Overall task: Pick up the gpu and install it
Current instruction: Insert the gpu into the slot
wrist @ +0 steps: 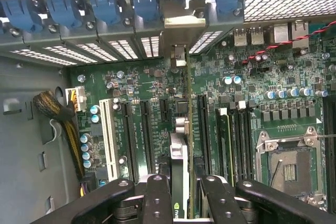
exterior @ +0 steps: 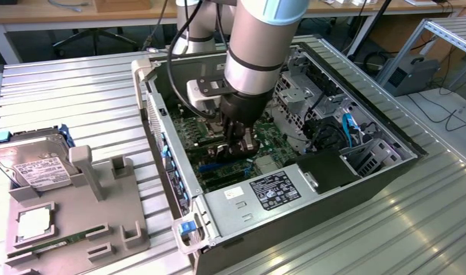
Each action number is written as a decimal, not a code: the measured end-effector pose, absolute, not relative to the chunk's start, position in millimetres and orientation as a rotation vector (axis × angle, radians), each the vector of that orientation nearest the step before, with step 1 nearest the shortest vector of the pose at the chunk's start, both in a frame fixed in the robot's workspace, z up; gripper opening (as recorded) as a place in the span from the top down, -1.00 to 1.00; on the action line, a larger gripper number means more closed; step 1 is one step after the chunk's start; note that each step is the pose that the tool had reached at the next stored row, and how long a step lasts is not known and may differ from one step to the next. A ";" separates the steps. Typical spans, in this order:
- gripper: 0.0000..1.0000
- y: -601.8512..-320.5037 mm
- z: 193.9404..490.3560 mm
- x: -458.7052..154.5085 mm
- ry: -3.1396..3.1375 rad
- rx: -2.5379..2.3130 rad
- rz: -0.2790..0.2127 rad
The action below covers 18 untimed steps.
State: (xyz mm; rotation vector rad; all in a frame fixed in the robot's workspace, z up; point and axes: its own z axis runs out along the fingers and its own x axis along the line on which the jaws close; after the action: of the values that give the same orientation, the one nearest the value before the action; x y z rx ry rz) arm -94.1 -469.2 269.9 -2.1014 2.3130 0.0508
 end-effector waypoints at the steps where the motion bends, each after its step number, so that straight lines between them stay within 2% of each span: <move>1: 0.46 -469.3 269.9 -94.8 2.313 -2.101 0.051; 18: 0.46 -468.0 268.8 -95.8 2.313 -2.101 0.050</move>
State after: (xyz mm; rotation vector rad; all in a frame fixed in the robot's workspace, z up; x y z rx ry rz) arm -95.8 -468.0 268.8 -2.1013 2.3127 0.0502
